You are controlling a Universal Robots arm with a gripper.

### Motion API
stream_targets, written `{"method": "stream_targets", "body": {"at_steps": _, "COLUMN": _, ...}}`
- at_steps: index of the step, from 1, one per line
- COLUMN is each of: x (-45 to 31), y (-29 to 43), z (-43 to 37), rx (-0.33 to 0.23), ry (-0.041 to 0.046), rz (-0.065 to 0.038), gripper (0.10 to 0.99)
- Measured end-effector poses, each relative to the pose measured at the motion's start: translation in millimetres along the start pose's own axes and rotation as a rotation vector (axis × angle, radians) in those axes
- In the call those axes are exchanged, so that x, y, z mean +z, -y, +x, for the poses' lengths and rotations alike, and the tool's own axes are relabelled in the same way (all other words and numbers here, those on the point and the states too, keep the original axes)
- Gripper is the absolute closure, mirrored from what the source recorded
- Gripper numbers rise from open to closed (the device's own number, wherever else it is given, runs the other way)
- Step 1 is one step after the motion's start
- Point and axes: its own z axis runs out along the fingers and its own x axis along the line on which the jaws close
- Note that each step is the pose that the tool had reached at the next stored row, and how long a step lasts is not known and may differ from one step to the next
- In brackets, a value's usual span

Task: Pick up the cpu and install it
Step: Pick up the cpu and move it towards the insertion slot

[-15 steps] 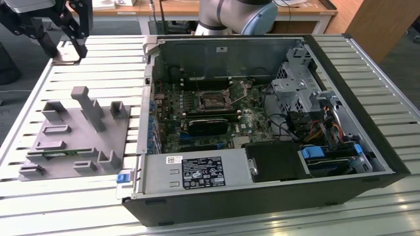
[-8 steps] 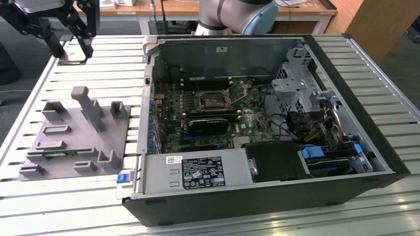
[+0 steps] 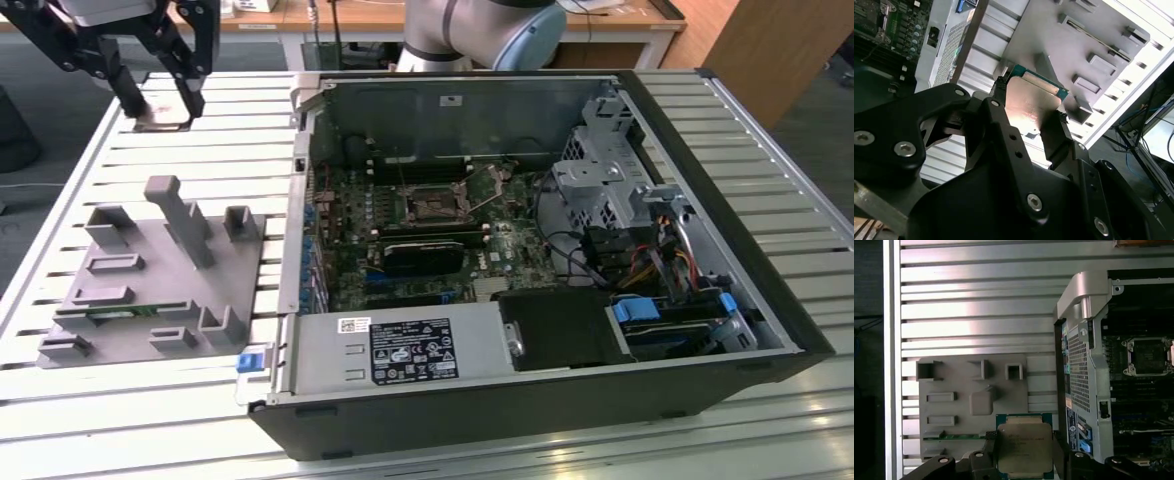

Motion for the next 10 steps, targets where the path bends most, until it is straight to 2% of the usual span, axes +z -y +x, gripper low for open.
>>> {"method": "stream_targets", "body": {"at_steps": 10, "x": 0.0, "y": -0.6, "z": -11.3, "rx": 0.0, "ry": 0.0, "rz": 0.0, "gripper": 0.561}}
